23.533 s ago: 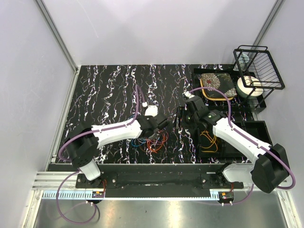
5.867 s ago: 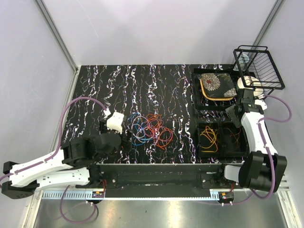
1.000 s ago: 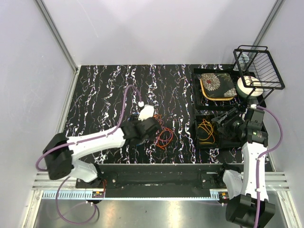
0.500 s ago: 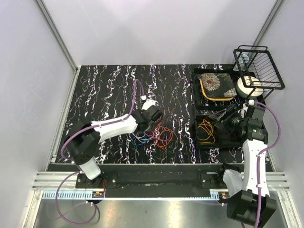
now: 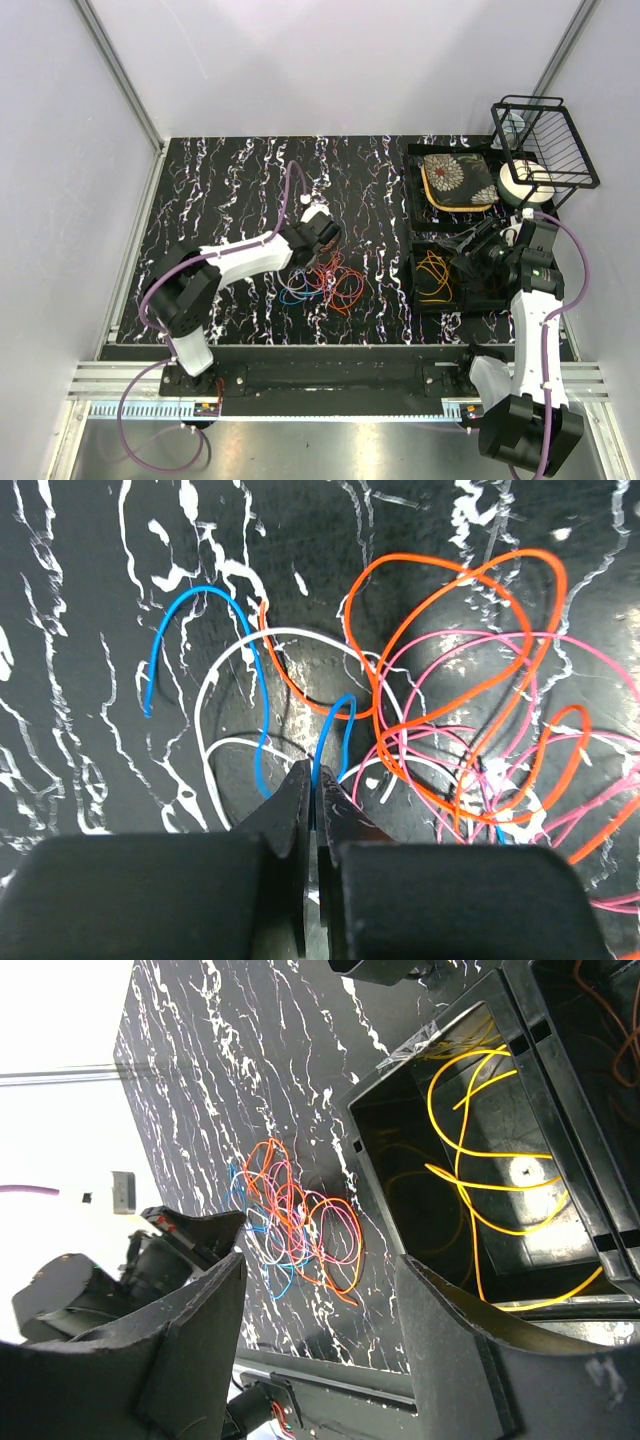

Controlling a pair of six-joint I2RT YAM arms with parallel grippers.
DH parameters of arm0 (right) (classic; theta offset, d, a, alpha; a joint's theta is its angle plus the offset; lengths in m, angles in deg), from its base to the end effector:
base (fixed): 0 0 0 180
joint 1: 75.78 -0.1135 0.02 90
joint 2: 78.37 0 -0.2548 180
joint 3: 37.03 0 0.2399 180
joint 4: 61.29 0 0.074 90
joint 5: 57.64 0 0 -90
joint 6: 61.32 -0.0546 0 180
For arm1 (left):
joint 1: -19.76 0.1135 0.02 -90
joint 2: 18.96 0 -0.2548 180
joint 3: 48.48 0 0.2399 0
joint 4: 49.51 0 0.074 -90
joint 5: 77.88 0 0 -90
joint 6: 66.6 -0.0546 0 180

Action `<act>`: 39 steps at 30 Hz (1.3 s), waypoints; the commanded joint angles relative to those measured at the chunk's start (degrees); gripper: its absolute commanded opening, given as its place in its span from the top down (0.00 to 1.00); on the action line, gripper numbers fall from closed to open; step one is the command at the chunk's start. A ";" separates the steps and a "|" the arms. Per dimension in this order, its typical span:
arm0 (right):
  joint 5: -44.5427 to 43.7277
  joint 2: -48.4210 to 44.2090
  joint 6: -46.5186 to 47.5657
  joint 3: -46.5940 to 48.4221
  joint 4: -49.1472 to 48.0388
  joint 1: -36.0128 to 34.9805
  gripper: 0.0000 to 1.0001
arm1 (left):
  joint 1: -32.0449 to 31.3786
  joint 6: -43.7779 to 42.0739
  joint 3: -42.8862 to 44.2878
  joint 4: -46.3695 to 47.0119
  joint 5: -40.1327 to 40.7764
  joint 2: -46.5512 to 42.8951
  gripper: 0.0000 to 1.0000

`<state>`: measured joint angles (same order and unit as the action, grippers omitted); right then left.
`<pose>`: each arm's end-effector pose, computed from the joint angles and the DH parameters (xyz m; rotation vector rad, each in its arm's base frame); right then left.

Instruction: Untangle the cables

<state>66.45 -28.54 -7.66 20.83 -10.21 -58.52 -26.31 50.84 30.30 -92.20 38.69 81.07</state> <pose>0.1813 -0.0243 0.2603 0.7612 2.1839 0.8581 0.2548 -0.2293 0.1671 0.2704 2.4939 0.1270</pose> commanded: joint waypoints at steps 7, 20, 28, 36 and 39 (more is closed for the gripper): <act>11.43 -1.30 -6.36 2.24 -10.22 -2.83 0.33 | 0.18 -12.84 19.80 -19.32 -11.00 -12.84 1.00; 22.77 -5.79 -12.79 11.20 -32.97 -15.14 0.32 | 0.18 -19.97 50.02 -35.68 -29.01 -17.06 1.00; 24.01 -5.27 -13.41 16.47 -35.63 -18.83 0.33 | 0.18 -19.44 60.77 -36.48 -38.16 -15.57 1.00; 24.27 0.88 -12.10 22.89 -40.20 -24.89 0.33 | 0.18 -20.23 60.95 -30.95 -51.08 -15.83 1.00; 24.45 4.30 -10.25 26.23 -39.86 -27.96 0.34 | 0.18 -20.93 63.31 -29.63 -52.75 -14.87 1.00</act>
<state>89.33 -27.63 -20.23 42.31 -47.45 -83.24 -26.28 31.76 89.77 -126.62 -7.54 65.50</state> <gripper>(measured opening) 0.670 0.012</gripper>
